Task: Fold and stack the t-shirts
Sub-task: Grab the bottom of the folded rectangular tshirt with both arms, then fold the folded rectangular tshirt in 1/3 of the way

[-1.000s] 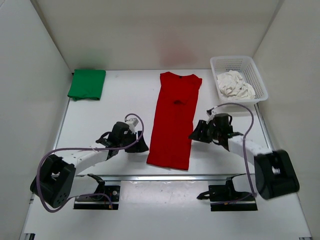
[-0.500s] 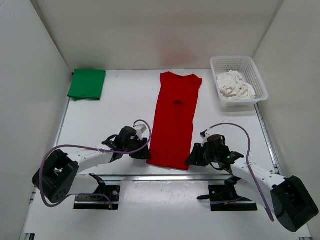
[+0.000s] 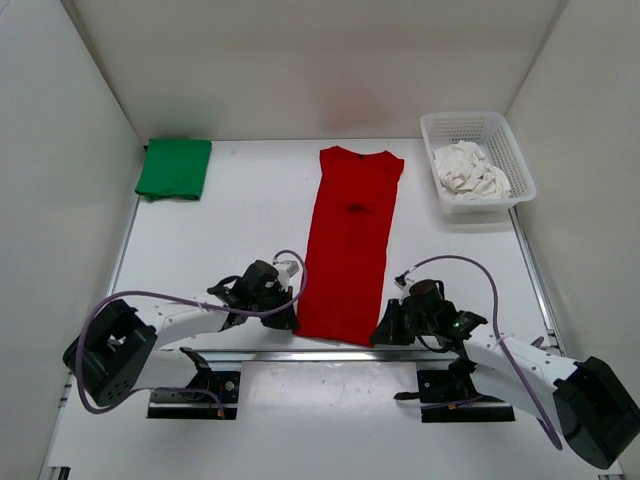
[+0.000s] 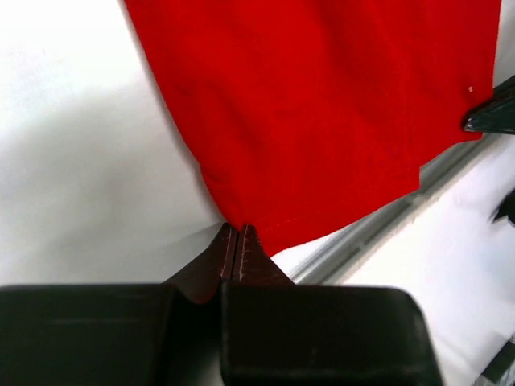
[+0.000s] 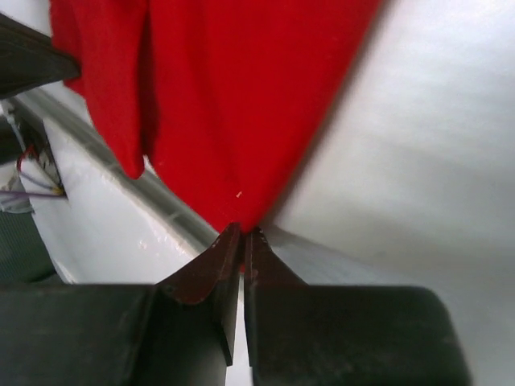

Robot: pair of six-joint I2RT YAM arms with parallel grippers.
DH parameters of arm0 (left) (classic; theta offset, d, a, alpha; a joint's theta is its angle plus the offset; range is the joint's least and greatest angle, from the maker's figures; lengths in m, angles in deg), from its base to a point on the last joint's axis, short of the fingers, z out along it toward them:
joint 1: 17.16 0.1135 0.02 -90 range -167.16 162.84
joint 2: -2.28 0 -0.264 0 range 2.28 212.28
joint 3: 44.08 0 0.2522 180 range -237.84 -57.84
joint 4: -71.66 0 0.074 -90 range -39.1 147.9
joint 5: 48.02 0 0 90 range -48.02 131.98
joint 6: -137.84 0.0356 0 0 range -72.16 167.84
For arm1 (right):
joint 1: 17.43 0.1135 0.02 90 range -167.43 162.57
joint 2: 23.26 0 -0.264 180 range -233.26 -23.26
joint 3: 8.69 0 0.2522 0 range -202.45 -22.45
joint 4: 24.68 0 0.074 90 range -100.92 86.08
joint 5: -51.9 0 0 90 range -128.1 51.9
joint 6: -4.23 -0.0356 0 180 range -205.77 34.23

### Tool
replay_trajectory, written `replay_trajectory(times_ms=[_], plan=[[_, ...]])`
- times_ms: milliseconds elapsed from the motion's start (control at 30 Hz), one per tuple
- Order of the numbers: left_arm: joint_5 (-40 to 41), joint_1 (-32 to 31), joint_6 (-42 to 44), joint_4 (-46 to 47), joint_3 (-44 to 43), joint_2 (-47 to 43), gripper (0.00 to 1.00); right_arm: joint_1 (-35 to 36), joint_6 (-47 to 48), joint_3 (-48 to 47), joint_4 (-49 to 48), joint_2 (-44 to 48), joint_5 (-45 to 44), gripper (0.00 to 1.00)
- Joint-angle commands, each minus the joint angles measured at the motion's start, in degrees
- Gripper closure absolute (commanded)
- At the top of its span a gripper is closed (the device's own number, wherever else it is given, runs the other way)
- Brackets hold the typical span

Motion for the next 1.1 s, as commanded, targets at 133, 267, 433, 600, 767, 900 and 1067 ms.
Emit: replay_trajectory(times_ms=[133,267,433,600,767,900,1067], plan=[[-3.7,-2.8,-3.4,-13.3,3.4,-14.2,1.0,12.5,-8.4,0.0,7.8,9.5,-3.7,1.0],[-4.5,0.9,-4.2,-17.2,-2.4,-18.4,1.0,2.4,-1.4,-5.6,10.7,11.3,-0.6,1.0],[-7.4,7.0,-1.1,-14.5,-13.7,-10.0,1.0,-14.9,11.0,-13.7,9.3,3.2,6.2,1.0],[-3.1,9.5,-0.5,-9.7,-26.1,3.1,1.0,-20.8,18.0,-24.5,4.2,-9.5,4.3,1.0],[1.2,11.6,-1.5,-6.8,-37.4,16.9,1.0,-24.4,18.3,-33.2,-1.0,-24.1,3.3,1.0],[-2.4,14.5,-3.1,-7.3,-47.9,27.0,1.0,-26.8,18.5,-37.8,-3.5,-31.4,1.4,1.0],[-0.8,15.9,-0.9,-11.4,-58.8,37.0,1.0,-28.9,17.4,-40.5,-7.3,-39.6,2.1,1.0]])
